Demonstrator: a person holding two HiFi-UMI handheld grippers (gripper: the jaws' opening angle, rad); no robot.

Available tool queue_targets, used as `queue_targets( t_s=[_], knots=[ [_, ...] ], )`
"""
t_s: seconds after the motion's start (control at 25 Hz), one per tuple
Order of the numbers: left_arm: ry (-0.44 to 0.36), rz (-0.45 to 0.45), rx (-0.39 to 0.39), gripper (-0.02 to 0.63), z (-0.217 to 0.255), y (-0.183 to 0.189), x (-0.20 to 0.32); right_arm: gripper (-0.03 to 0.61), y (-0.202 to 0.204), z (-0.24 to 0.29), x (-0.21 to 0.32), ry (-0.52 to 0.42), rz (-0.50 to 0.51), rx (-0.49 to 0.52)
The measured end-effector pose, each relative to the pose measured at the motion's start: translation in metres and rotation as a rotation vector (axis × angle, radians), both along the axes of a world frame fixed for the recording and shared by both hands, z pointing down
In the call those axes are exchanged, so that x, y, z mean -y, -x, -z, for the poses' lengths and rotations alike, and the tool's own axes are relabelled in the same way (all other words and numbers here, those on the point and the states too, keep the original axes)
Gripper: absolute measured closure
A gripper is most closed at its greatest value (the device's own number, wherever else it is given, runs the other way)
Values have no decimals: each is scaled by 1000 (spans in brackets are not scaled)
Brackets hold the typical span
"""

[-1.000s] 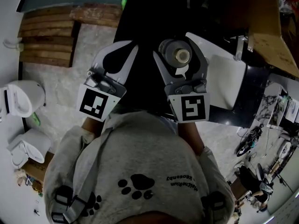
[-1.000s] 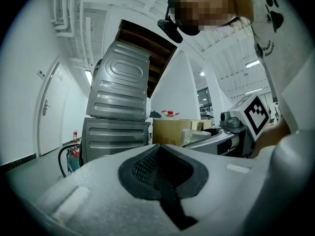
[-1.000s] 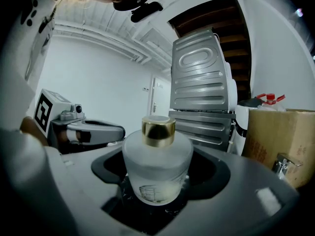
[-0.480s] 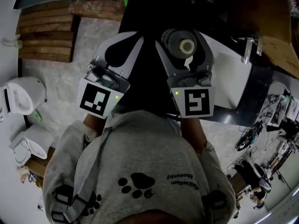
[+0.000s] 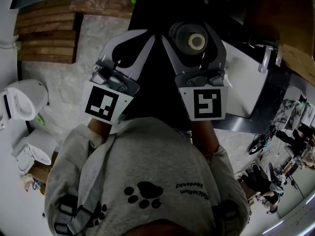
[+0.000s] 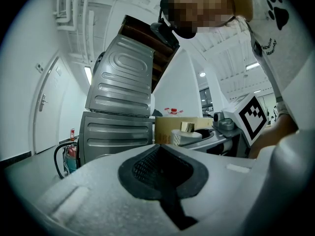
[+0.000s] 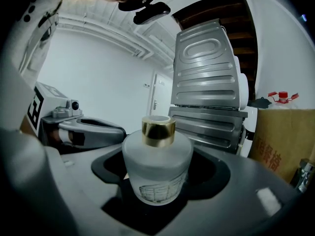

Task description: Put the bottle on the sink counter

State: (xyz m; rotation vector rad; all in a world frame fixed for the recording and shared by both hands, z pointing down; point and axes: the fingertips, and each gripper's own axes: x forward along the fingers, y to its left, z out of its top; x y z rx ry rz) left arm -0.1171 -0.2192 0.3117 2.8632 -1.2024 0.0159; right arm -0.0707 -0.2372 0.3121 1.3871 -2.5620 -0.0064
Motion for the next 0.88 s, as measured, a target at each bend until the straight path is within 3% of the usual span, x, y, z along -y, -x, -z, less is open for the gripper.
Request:
queue_targets(
  t_s=[0.88],
  knots=[
    [14, 10, 1, 612, -30, -1, 52, 242, -5, -37, 61, 9, -58, -21]
  ],
)
